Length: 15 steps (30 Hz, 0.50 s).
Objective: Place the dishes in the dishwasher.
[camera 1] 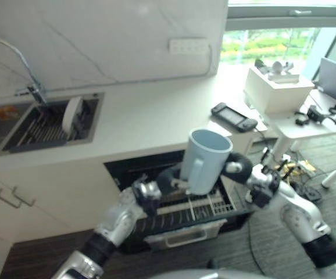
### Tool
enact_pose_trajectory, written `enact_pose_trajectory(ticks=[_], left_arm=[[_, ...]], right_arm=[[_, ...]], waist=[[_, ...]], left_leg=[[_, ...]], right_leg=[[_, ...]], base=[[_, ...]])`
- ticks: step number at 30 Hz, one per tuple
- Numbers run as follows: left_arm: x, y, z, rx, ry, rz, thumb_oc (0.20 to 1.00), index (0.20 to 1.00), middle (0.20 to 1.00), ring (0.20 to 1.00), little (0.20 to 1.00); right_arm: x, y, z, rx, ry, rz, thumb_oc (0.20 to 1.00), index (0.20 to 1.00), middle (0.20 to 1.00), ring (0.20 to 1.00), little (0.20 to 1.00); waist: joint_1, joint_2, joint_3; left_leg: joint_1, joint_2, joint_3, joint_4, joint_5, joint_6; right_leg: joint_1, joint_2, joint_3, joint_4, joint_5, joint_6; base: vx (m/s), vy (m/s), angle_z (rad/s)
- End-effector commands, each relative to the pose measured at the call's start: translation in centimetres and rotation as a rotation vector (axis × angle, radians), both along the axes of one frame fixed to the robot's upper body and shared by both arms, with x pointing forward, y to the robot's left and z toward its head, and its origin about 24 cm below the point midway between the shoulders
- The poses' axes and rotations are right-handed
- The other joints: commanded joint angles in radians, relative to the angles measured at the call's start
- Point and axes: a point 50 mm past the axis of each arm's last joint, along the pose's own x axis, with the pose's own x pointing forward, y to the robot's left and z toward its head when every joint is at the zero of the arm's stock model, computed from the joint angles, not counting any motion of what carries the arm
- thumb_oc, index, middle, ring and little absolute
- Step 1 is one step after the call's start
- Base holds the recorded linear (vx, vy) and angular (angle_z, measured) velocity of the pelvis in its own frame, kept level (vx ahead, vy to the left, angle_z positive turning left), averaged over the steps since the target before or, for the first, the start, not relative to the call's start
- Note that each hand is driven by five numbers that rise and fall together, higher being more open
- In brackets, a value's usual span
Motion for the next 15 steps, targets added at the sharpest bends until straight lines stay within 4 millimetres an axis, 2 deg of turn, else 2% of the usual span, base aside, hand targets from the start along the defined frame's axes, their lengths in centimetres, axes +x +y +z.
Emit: enact_pose_trajectory(ticks=[1,15], left_arm=[[0.8,-0.4,1.5,0.002,-0.108,-0.011,0.200,0.200,0.200,0.200,0.200],[0.5,-0.9,1.3,0.002,-0.092,-0.019,0.200,0.200,0.200,0.200,0.200]], right_arm=[[0.2,2.2,3.6,0.074,-0.168,0.083,1.000,1.000,1.000,1.000,1.000],[-0.4,3.9,3.9,0.083,-0.188,0.143,1.000,1.000,1.000,1.000,1.000]], waist=[[0.016,-0.027,0.009],[0.022,-0.026,0.017]], left_leg=[[0.004,0.044,-0.022,0.007,-0.040,0.001],[0.005,0.041,-0.026,0.007,-0.038,0.006]], right_leg=[[0.024,-0.106,0.003,0.025,-0.043,0.111],[0.013,-0.109,0.010,0.039,-0.046,0.113]], base=[[0.00,0.000,0.00],[0.00,0.000,0.00]])
